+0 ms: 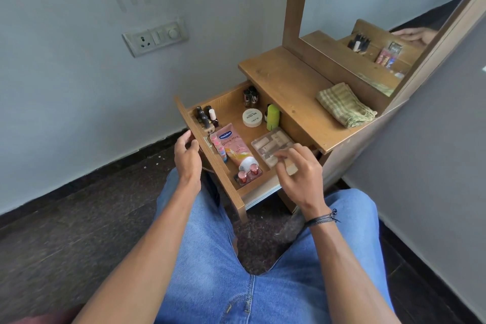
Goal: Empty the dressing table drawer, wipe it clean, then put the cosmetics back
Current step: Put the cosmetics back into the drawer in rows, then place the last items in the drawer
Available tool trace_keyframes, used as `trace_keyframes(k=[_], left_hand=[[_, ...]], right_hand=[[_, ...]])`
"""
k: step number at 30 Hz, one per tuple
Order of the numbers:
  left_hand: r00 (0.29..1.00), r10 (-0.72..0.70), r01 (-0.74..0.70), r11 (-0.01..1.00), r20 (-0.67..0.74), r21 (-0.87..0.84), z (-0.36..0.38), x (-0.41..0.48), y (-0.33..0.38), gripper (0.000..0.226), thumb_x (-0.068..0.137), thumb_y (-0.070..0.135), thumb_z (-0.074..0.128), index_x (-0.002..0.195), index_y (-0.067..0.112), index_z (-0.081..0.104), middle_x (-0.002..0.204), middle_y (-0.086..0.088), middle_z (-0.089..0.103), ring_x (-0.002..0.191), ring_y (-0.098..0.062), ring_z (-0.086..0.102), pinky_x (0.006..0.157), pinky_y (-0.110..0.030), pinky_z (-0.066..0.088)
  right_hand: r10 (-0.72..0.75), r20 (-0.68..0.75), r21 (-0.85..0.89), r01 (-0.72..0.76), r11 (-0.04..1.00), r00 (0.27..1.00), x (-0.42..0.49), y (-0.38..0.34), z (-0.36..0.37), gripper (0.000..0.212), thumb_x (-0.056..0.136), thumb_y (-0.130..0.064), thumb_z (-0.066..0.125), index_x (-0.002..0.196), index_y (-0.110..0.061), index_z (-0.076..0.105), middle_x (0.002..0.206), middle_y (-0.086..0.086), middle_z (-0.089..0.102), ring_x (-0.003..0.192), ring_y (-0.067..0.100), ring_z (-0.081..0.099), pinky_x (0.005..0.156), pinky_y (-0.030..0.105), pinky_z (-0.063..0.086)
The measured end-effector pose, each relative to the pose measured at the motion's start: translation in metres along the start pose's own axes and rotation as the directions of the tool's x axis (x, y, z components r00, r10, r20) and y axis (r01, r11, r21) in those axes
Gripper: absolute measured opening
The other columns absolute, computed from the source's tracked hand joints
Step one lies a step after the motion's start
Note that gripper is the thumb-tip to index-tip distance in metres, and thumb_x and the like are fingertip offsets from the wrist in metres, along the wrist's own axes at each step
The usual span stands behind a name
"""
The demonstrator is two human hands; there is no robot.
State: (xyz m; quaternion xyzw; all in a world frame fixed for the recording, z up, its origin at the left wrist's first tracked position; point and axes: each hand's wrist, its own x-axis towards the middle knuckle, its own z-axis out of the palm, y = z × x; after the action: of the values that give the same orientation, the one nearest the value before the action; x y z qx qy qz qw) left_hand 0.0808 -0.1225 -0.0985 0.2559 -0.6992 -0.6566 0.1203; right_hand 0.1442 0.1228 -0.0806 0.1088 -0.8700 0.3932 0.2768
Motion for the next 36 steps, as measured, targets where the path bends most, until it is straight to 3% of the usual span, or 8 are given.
trace_keyframes(k=[6,12,20,23,27,36], left_hand=[[0.988,0.055,-0.065,0.996,0.143,0.063,0.014,0.001,-0.001,0.052,0.103,-0.001,0.046,0.148,0.024,0.049,0.149,0.009,0.043,0.135,-0.014,0.047,0.108,-0.030,0.041],[0.965,0.043,-0.073,0.992,0.258,0.107,0.037,0.001,0.008,0.055,0.103,-0.005,0.046,0.151,0.021,0.045,0.144,0.012,0.037,0.130,-0.010,0.044,0.106,-0.028,0.038],[0.902,0.000,-0.083,0.981,0.433,0.174,0.078,0.003,0.024,0.069,0.098,0.003,0.062,0.159,0.015,0.030,0.140,0.005,0.033,0.130,-0.012,0.049,0.105,-0.025,0.039],[0.863,-0.022,-0.111,0.966,0.505,0.232,0.093,0.004,0.030,0.080,0.096,0.009,0.068,0.161,0.017,0.022,0.150,0.004,0.028,0.139,-0.015,0.042,0.117,-0.035,0.035],[0.832,-0.037,-0.160,0.939,0.554,0.303,0.117,0.004,0.040,0.085,0.097,0.018,0.069,0.163,0.018,0.015,0.158,0.005,0.020,0.147,-0.020,0.032,0.118,-0.042,0.032],[0.811,0.001,-0.240,0.912,0.585,0.331,0.171,0.013,0.035,0.082,0.094,0.018,0.073,0.161,0.020,0.026,0.152,0.004,0.025,0.145,-0.022,0.033,0.119,-0.041,0.033]], right_hand=[[-0.033,0.011,-0.021,0.033,0.999,0.999,-0.003,-0.001,0.004,0.016,0.088,-0.015,0.059,0.093,-0.011,0.074,0.093,-0.001,0.063,0.083,0.021,0.056,0.073,0.040,0.047],[0.041,-0.158,-0.088,-0.055,0.995,0.987,-0.007,0.005,-0.007,0.019,0.090,-0.020,0.059,0.094,-0.012,0.076,0.099,0.003,0.064,0.093,0.021,0.056,0.079,0.041,0.047],[0.072,-0.266,-0.126,-0.108,0.986,0.961,-0.010,0.018,-0.016,0.017,0.088,-0.015,0.060,0.093,-0.011,0.076,0.097,0.003,0.064,0.090,0.017,0.050,0.076,0.040,0.047],[0.075,-0.284,-0.117,-0.112,0.987,0.956,-0.009,0.019,-0.017,0.016,0.089,-0.013,0.060,0.093,-0.010,0.075,0.095,0.003,0.063,0.088,0.016,0.049,0.074,0.039,0.046],[0.081,-0.283,-0.109,-0.116,0.987,0.956,-0.009,0.018,-0.015,0.018,0.090,-0.014,0.058,0.094,-0.009,0.074,0.095,0.003,0.064,0.088,0.016,0.050,0.072,0.037,0.046],[0.044,-0.350,-0.181,-0.113,0.977,0.936,0.011,0.021,-0.042,0.014,0.088,-0.006,0.061,0.088,-0.009,0.075,0.089,0.000,0.063,0.080,0.018,0.052,0.068,0.035,0.047]])
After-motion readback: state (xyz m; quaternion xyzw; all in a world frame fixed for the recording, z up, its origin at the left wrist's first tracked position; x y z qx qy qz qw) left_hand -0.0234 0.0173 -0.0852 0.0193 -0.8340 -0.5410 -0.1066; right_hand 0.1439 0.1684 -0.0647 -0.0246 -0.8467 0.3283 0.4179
